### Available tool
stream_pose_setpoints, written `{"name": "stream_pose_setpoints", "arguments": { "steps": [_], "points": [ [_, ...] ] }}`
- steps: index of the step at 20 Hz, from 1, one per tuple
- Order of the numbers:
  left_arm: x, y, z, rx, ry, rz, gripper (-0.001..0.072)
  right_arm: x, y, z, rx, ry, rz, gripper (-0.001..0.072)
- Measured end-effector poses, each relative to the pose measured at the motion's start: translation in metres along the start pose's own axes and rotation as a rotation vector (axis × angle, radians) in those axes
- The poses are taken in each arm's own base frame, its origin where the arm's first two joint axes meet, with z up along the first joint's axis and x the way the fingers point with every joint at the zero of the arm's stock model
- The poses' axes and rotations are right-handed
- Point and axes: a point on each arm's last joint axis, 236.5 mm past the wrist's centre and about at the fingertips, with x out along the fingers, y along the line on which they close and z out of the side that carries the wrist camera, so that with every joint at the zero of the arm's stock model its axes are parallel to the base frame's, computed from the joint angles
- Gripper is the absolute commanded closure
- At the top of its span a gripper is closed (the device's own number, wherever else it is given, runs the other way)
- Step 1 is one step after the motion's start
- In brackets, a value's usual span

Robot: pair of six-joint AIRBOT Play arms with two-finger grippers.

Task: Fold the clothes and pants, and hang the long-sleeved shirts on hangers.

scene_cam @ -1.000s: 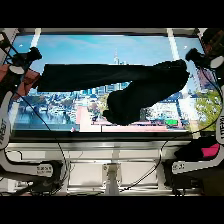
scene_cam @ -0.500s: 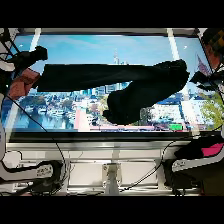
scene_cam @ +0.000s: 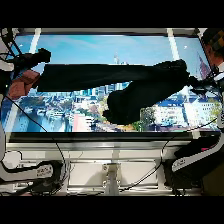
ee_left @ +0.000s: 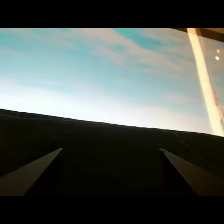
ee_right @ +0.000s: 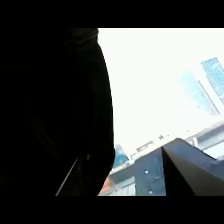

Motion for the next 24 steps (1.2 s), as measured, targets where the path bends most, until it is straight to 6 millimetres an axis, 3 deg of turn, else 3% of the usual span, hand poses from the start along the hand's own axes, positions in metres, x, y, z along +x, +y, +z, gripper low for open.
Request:
{"name": "stream_pose_setpoints", "arguments": {
  "steps": [6, 10, 13, 14, 16, 20, 24],
  "points": [
    [0.000, -0.003, -0.004, 0.000, 0.016, -0.011, 0.0007, 0.024, 0.004, 0.008, 0.092, -0.044, 0.046, 0.0282],
    [0.000, -0.006, -0.009, 0.000, 0.039, -0.026, 0.0007, 0.033, 0.013, 0.009, 0.108, -0.060, 0.065, 0.0352],
    [-0.001, -0.010, -0.015, 0.000, 0.065, -0.044, 0.0007, 0.039, 0.025, 0.004, 0.093, -0.048, 0.074, 0.0639],
    [-0.001, -0.012, -0.018, 0.000, 0.075, -0.050, 0.0007, 0.040, 0.028, 0.002, 0.084, -0.046, 0.075, 0.0679],
    [-0.002, -0.016, -0.023, 0.001, 0.099, -0.066, 0.0007, 0.040, 0.036, 0.001, 0.071, -0.049, 0.080, 0.0679],
    [-0.007, -0.026, -0.035, 0.041, 0.153, -0.112, 0.0006, 0.016, 0.055, 0.020, 0.042, -0.107, 0.105, 0.0680],
    [-0.019, -0.047, -0.062, 0.067, 0.273, -0.205, 0.0007, -0.045, 0.076, 0.053, -0.041, -0.232, 0.106, 0.0681]
  ]
}}
